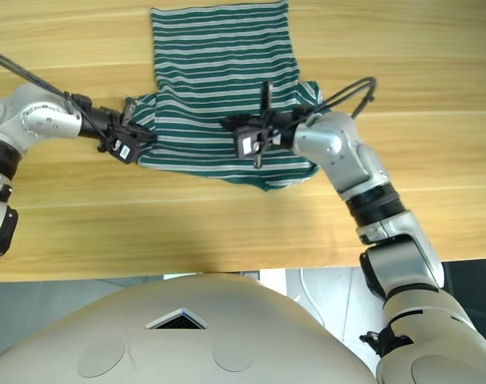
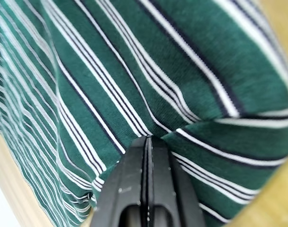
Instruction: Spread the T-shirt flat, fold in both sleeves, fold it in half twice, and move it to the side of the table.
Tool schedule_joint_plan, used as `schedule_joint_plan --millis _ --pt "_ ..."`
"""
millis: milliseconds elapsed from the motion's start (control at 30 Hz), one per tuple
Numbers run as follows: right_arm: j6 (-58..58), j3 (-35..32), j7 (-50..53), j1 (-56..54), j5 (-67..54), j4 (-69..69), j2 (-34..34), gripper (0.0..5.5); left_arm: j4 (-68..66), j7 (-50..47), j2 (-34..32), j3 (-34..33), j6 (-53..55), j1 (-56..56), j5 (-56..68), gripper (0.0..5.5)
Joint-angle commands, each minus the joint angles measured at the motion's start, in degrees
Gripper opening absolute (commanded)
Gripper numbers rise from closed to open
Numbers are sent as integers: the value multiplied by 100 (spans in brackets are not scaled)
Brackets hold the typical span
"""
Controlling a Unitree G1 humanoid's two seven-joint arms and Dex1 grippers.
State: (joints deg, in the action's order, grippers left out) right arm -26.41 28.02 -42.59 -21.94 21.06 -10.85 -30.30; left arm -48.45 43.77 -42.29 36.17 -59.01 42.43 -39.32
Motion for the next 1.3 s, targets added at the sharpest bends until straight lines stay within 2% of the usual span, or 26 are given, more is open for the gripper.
schedule_joint_plan --millis 33,200,333,533,667,733,900,1100,1300 --pt "95 445 -412 -347 366 -32 162 0 -118 279 112 560 108 -17 -651 3" --pt "147 1017 -497 -432 718 -217 753 0 -163 77 388 799 83 -76 -695 3" --pt "142 1291 -169 -563 1091 -727 1200 0 -253 -122 542 848 85 -66 -701 3" --pt "22 1518 84 -494 1455 -1155 1181 0 -360 -330 629 977 99 -43 -756 3" --pt "-18 1445 -67 -407 1197 -849 1086 0 -372 -407 641 1016 80 -7 -769 3" --pt "-10 1342 -377 -273 700 -316 996 0 -368 -414 626 1023 62 4 -759 3" --pt "287 802 -638 -264 -50 698 772 0 -383 -430 575 1056 61 29 -774 3" --pt "486 557 -141 -611 435 250 907 0 -368 -434 549 1101 61 56 -748 3" --pt "315 1004 288 -721 1221 -782 1025 0 -371 -443 563 1133 55 76 -737 3"
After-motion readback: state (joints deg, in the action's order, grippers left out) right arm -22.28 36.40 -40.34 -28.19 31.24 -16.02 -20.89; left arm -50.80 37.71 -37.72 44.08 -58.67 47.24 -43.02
